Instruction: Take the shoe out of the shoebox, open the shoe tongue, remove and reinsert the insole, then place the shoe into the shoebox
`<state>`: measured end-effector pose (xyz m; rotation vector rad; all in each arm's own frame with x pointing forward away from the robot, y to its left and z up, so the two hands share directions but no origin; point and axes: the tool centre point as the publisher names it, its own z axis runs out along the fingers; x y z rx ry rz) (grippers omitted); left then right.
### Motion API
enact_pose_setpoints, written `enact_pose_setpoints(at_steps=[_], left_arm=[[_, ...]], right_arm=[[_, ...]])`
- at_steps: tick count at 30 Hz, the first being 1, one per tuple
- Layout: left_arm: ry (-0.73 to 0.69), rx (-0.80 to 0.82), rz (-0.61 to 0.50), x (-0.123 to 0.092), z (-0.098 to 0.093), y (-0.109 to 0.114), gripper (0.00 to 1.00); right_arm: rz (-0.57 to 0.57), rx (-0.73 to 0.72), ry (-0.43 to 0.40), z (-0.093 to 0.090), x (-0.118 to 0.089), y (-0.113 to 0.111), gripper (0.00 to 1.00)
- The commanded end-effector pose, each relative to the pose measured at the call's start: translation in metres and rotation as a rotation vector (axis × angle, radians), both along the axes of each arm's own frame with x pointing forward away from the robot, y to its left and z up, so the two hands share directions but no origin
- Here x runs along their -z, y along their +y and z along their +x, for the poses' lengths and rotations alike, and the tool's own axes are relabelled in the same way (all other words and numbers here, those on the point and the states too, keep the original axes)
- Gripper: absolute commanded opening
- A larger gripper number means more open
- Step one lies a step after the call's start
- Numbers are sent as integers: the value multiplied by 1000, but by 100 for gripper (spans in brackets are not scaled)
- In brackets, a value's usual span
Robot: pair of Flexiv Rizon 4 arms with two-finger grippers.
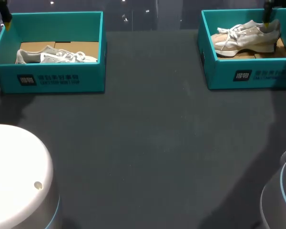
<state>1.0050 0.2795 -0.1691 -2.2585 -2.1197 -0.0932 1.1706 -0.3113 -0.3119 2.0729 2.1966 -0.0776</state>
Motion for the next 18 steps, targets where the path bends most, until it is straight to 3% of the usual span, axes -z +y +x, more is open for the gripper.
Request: enact_pose_setpoints(at_steps=[1,13,18], left_arm=[[-1,1,2,0,-1,0,100],[-1,1,2,0,-1,0,100],[-1,1,2,0,-1,0,100]], right_arm=[[5,10,43,11,9,-4,100],[36,42,70,12,30,-8,95],[52,52,84,13,38,-8,88]])
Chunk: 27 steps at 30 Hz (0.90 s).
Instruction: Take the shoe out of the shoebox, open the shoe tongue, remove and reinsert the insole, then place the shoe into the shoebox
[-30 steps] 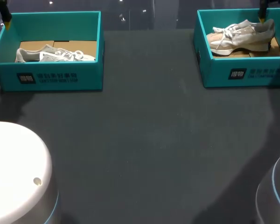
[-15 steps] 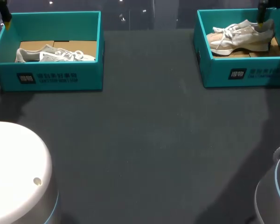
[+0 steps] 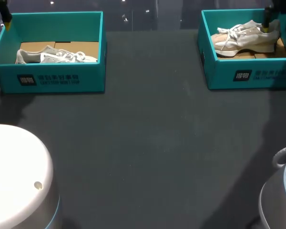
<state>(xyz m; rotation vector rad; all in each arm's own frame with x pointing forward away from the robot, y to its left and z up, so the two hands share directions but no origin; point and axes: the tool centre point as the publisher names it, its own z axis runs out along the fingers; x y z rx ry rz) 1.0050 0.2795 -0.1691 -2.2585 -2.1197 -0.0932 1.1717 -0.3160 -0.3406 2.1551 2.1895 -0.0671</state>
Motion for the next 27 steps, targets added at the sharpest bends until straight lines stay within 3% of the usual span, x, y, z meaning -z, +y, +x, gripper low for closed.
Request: enact_pose_setpoints(at_steps=[1,12,19,24,27], left_arm=[[-1,1,2,0,-1,0,100],[-1,1,2,0,-1,0,100],[-1,1,2,0,-1,0,100],[-1,1,2,0,-1,0,100],[-1,1,2,0,-1,0,100]], right_arm=[[13,11,56,12,10,-4,86],[38,50,92,11,22,-6,76],[51,70,115,11,27,-6,58],[53,76,118,9,28,-5,57],[53,79,120,8,28,-3,50]])
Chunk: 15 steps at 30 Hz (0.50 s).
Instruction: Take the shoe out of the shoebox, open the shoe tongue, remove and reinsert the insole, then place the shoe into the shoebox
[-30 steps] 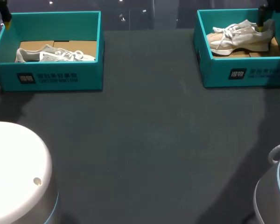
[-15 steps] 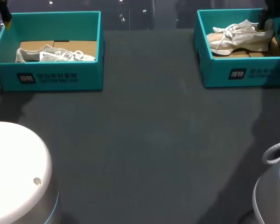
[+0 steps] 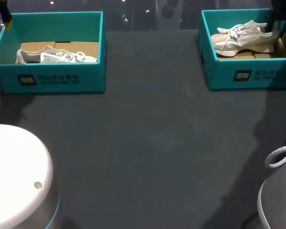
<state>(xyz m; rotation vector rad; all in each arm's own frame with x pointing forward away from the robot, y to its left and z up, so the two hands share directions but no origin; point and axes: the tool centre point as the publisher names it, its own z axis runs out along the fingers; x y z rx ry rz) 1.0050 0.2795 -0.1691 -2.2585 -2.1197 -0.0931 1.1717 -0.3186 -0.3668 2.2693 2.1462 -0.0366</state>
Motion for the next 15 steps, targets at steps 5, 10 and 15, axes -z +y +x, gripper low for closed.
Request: enact_pose_setpoints(at_steps=[5,10,15], left_arm=[[-1,1,2,0,-1,0,100],[-1,1,2,0,-1,0,100],[-1,1,2,0,-1,0,100]], right_arm=[[2,16,105,7,1,1,1],[-16,28,104,5,-7,1,0],[-29,38,103,2,-16,-1,0]])
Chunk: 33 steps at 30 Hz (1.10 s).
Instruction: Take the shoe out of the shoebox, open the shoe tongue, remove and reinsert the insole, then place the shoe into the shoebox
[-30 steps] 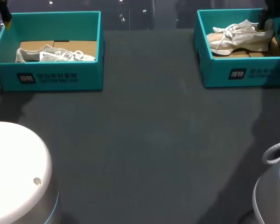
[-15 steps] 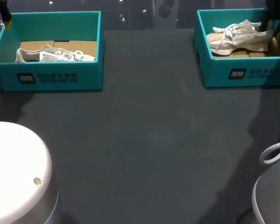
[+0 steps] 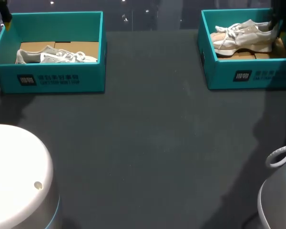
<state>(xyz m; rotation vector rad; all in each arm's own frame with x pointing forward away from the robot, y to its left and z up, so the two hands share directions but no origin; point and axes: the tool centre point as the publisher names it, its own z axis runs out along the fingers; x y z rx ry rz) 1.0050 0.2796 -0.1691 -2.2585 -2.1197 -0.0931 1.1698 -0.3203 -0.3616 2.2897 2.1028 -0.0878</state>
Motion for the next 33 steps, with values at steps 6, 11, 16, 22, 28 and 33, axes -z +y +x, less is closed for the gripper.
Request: enact_pose_setpoints(at_steps=[6,11,16,22,28,33], left_arm=[[-1,1,2,0,-1,0,100],[-1,1,2,0,-1,0,100],[-1,1,2,0,-1,0,100],[-1,1,2,0,-1,0,100],[-1,1,2,0,-1,0,100],[-1,1,2,0,-1,0,100]], right_arm=[[-20,30,82,-1,-30,-3,0],[-51,30,76,-5,-43,-7,0],[-74,37,64,-8,-57,-12,0],[-124,34,56,-9,-77,-17,0],[-161,43,40,-10,-95,-28,0],[-187,52,15,-9,-112,-37,0]])
